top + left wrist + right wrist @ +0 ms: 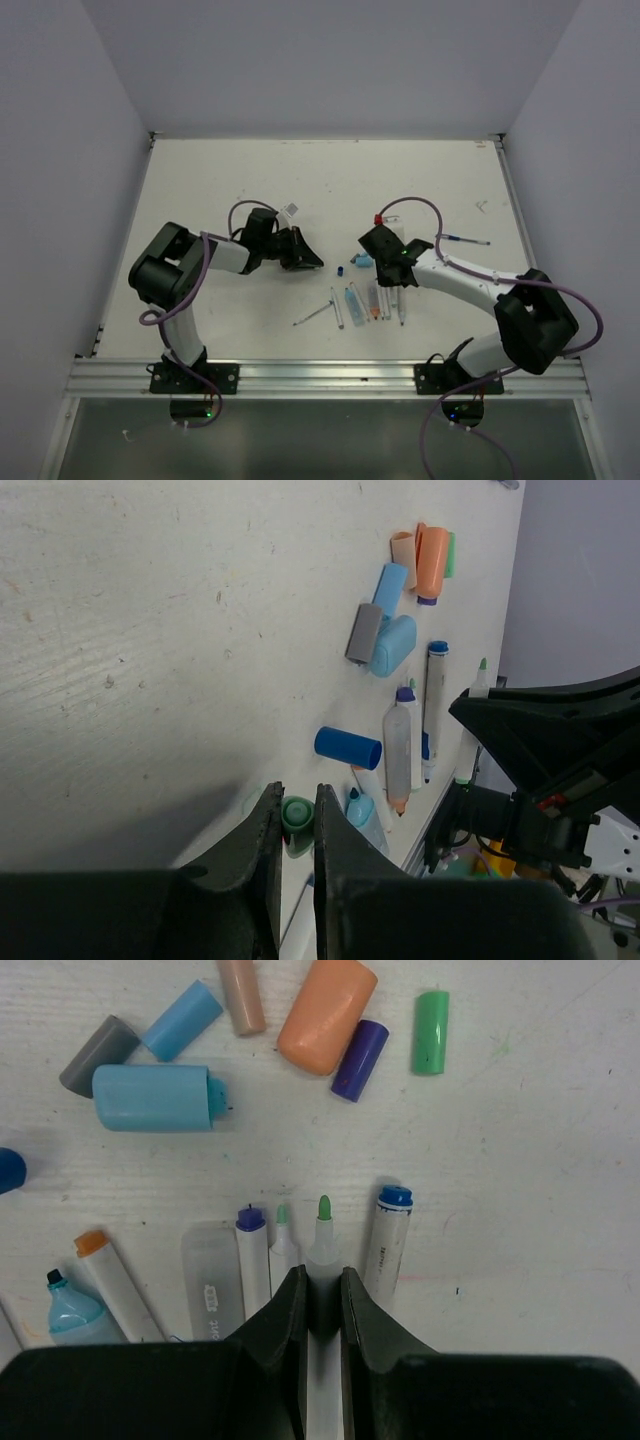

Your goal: Open the pen caps

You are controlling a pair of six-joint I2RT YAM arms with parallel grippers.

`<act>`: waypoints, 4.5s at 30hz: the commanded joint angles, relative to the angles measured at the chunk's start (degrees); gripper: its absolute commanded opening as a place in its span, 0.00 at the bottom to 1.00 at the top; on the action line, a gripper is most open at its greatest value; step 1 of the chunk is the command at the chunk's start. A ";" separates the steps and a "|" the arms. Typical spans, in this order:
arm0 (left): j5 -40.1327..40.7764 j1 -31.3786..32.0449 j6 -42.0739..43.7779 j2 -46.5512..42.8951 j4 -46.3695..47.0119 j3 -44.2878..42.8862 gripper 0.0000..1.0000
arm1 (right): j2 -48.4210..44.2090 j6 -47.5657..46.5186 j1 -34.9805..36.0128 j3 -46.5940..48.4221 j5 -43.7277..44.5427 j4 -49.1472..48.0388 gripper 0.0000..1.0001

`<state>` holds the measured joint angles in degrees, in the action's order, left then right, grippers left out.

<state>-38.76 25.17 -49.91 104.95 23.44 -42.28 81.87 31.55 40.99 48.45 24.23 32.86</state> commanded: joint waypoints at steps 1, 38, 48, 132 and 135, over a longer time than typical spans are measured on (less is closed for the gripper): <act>-0.52 0.41 0.51 1.49 3.28 -2.01 0.14 | 1.54 1.50 -0.39 -0.54 -0.41 -1.04 0.00; 2.99 9.55 -0.80 -0.18 1.87 -4.03 0.00 | -1.44 0.44 -1.26 1.30 -0.15 -0.52 0.41; 5.36 10.08 -0.01 3.51 -1.38 -9.13 0.00 | -0.66 -1.75 -7.49 4.72 -4.10 -0.08 0.43; 15.21 13.86 8.60 0.08 -4.54 -8.08 0.00 | 13.32 2.90 -11.20 10.61 -29.94 -17.65 0.00; 15.21 13.86 8.51 0.26 -4.55 -8.34 0.00 | 14.72 3.87 -10.67 10.62 -31.78 -18.80 0.00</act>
<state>-24.60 38.92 -41.34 104.36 18.26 -48.47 95.26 33.85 29.74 58.72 -4.27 17.54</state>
